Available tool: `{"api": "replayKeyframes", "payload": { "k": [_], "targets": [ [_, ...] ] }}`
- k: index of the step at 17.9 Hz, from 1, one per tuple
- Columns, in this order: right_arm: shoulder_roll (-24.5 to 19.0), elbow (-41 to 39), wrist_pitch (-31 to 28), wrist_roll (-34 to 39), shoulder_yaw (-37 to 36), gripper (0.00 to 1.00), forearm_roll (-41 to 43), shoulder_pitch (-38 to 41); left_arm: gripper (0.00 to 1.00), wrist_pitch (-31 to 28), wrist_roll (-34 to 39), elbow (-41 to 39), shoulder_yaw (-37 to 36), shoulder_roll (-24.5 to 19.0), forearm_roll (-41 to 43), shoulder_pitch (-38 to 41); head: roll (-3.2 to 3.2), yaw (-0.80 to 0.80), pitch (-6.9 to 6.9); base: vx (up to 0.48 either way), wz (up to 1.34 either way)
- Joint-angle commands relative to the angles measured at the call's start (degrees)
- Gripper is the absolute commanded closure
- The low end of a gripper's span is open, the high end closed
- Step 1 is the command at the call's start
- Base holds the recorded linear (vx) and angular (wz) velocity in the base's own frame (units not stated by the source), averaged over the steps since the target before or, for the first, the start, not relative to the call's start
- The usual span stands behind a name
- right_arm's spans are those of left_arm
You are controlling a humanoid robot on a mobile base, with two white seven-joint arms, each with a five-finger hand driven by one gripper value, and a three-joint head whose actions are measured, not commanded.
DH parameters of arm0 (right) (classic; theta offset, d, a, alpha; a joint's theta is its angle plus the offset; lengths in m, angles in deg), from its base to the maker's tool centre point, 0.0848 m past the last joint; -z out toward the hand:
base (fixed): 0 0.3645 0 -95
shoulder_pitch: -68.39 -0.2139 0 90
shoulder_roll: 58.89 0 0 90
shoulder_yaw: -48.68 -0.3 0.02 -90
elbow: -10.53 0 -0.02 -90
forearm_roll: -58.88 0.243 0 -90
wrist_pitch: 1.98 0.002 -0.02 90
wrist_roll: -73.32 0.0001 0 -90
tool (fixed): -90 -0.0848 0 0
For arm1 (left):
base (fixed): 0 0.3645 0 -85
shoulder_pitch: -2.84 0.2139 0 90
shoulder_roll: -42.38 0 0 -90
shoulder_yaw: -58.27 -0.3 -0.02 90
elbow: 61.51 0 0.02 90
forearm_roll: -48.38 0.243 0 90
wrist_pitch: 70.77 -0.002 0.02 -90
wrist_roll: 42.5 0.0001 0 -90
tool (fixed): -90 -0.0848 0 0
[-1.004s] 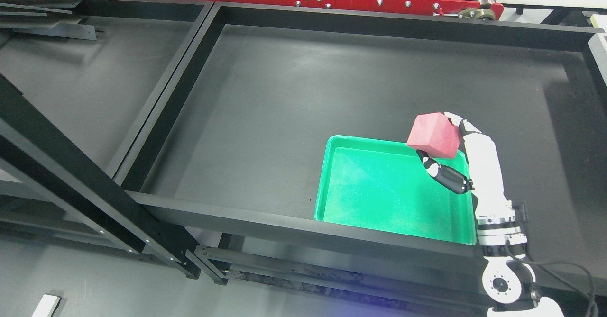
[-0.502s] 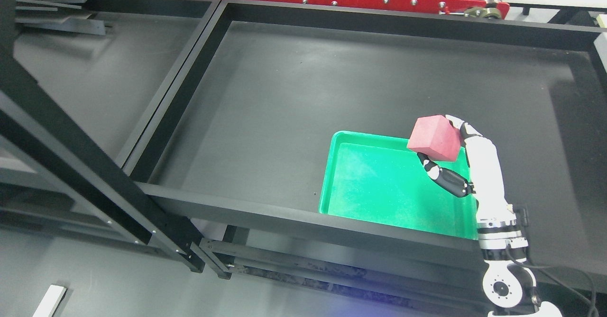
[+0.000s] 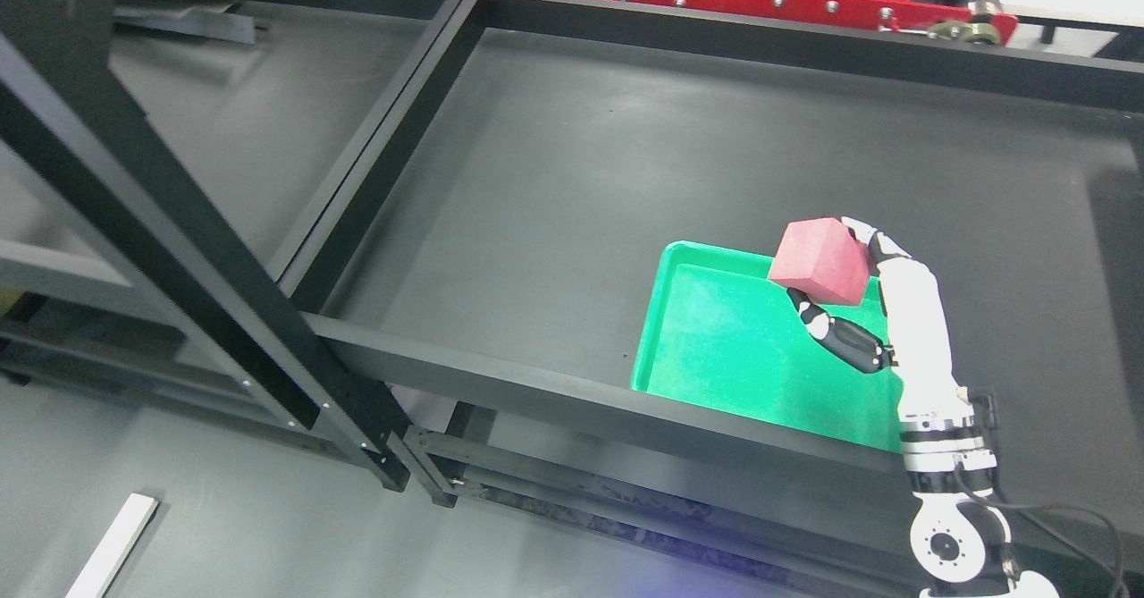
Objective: Pick pink block from left shelf to tray
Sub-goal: 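Turn and drive toward the white table holding the block in the right hand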
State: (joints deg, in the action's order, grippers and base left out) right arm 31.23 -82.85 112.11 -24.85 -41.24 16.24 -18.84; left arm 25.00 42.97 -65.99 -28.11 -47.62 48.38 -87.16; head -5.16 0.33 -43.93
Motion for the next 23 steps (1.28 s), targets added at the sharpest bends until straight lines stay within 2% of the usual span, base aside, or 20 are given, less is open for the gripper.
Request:
{"api": "replayKeyframes", "payload": {
  "k": [1, 11, 23],
  "targets": [
    [1.38, -0.22, -0.01, 0.00, -1.32, 0.94, 0.01, 0.04, 0.00, 0.03, -0.04, 0.00, -0.02, -1.00, 0.09, 0.35, 0.00, 0.00, 0.00, -0.020, 0.20],
    [1.38, -0.22, -0.01, 0.00, -1.40, 0.94, 0.01, 0.04, 0.00, 0.03, -0.04, 0.00, -0.02, -1.00, 0.09, 0.35, 0.00, 0.00, 0.00, -0.042, 0.44],
    [1.38, -0.22, -0.01, 0.00, -1.40, 0.94, 0.01, 0.04, 0.00, 0.03, -0.04, 0.00, -0.02, -1.00, 0.09, 0.35, 0.00, 0.00, 0.00, -0.089, 0.84]
  ]
}}
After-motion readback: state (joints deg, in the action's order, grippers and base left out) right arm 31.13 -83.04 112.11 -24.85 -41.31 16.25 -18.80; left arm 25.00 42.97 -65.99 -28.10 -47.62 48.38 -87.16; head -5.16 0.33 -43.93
